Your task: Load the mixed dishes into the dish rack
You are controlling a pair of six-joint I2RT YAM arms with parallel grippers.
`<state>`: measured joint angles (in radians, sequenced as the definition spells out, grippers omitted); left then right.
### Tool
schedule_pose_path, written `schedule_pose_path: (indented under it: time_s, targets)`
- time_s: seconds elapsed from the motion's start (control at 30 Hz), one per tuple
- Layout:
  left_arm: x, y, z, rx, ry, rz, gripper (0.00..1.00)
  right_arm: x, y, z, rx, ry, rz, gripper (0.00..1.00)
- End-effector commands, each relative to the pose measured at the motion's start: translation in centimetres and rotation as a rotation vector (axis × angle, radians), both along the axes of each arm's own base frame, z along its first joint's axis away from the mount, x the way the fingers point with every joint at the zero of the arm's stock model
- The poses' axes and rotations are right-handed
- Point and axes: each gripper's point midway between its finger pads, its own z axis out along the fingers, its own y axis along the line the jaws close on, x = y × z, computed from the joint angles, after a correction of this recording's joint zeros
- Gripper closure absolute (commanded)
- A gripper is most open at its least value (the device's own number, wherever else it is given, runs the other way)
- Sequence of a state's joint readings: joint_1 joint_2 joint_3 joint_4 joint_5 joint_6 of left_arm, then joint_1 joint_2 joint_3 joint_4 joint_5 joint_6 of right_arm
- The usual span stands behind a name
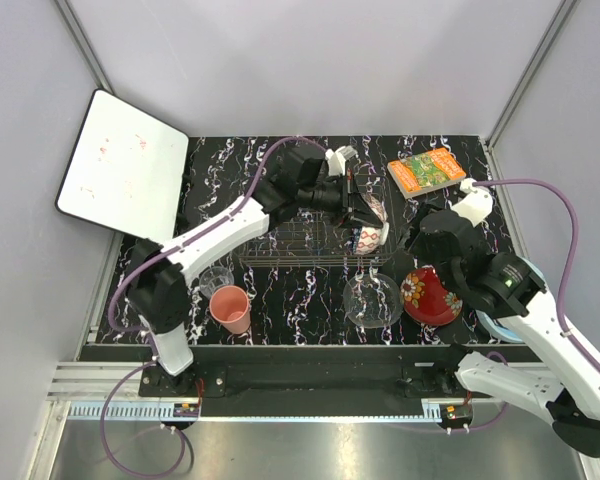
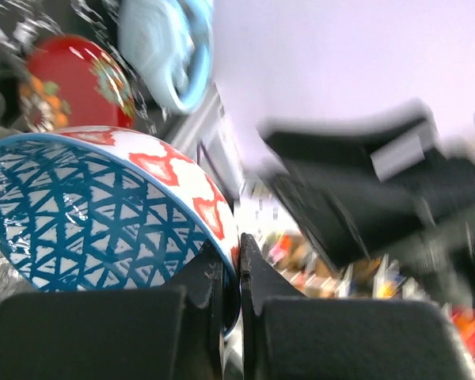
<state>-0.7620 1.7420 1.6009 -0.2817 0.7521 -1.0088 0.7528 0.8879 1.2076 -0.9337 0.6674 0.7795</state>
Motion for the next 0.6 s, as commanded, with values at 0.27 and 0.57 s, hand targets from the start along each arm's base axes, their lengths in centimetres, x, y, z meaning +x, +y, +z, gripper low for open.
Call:
schedule_pose_path:
  time_s: [0.27, 0.57]
  targets:
    - [9.2, -3.4, -0.3, -0.201, 0.056, 0.259, 1.0, -0.2, 0.4, -0.3, 0.059, -0.008, 0.0, 0.33]
    - [9.8, -3.9, -5.6, -0.107, 0.088, 0.264, 1.0, -0.2, 0.1, 0.3, 0.057, -0.029, -0.005, 0.32]
